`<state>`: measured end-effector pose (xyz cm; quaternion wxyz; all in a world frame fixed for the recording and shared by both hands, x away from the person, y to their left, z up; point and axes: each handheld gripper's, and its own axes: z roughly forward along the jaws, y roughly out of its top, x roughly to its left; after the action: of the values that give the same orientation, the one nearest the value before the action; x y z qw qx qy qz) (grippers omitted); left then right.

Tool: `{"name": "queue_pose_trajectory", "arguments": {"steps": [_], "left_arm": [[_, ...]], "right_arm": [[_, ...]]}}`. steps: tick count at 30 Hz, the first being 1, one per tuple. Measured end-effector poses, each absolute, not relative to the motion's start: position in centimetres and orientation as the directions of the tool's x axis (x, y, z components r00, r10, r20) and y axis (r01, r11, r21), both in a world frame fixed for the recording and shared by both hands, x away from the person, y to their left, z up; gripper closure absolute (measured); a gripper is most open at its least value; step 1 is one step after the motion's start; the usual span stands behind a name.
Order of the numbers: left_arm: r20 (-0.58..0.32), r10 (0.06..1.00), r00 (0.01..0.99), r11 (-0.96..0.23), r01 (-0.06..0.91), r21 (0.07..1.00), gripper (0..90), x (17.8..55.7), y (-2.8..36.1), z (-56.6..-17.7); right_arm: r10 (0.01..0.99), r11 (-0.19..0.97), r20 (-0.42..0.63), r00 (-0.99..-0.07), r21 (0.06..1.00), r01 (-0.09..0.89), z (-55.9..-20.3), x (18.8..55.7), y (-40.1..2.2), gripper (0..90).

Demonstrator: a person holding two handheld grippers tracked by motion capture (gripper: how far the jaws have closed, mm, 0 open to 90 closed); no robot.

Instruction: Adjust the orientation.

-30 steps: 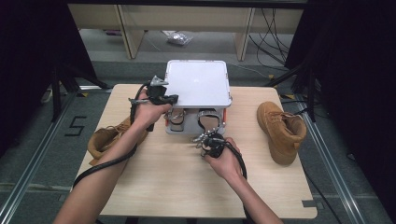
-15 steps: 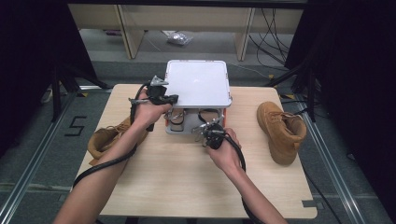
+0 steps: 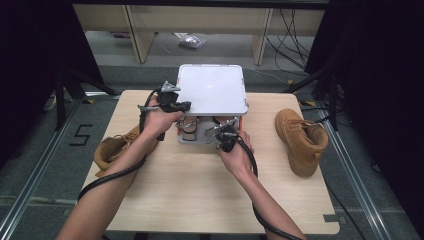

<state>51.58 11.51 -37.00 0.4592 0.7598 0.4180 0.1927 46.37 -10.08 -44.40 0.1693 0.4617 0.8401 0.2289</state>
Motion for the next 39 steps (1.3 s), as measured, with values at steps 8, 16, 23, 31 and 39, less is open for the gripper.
{"name": "queue_pose_trajectory", "arguments": {"steps": [8, 16, 23, 31, 39], "left_arm": [[-0.089, 0.813, 0.575, -0.23, 0.458, 0.859, 89.9, 51.6, 11.5, -37.0], [-0.087, 0.813, 0.575, -0.233, 0.459, 0.857, 89.9, 51.6, 11.5, -36.9], [-0.085, 0.814, 0.574, -0.232, 0.457, 0.859, 89.8, 51.6, 11.4, -37.0], [-0.085, 0.813, 0.577, -0.235, 0.457, 0.858, 89.9, 51.6, 11.5, -37.0], [-0.088, 0.812, 0.577, -0.232, 0.457, 0.859, 89.9, 51.6, 11.5, -37.0]], "right_arm": [[0.859, 0.461, -0.087, -0.505, 0.561, 0.688, -44.7, 47.8, -9.9, 90.0], [0.874, 0.429, -0.072, -0.481, 0.581, 0.692, -45.2, 48.9, -10.2, 90.0], [0.876, 0.43, -0.083, -0.475, 0.583, 0.69, -45.5, 49.4, -10.3, 90.0], [0.885, 0.409, -0.073, -0.46, 0.596, 0.691, -46.3, 49.9, -10.2, 90.0], [0.886, 0.382, -0.028, -0.462, 0.608, 0.696, -46.6, 49.8, -10.4, 81.8]]}}
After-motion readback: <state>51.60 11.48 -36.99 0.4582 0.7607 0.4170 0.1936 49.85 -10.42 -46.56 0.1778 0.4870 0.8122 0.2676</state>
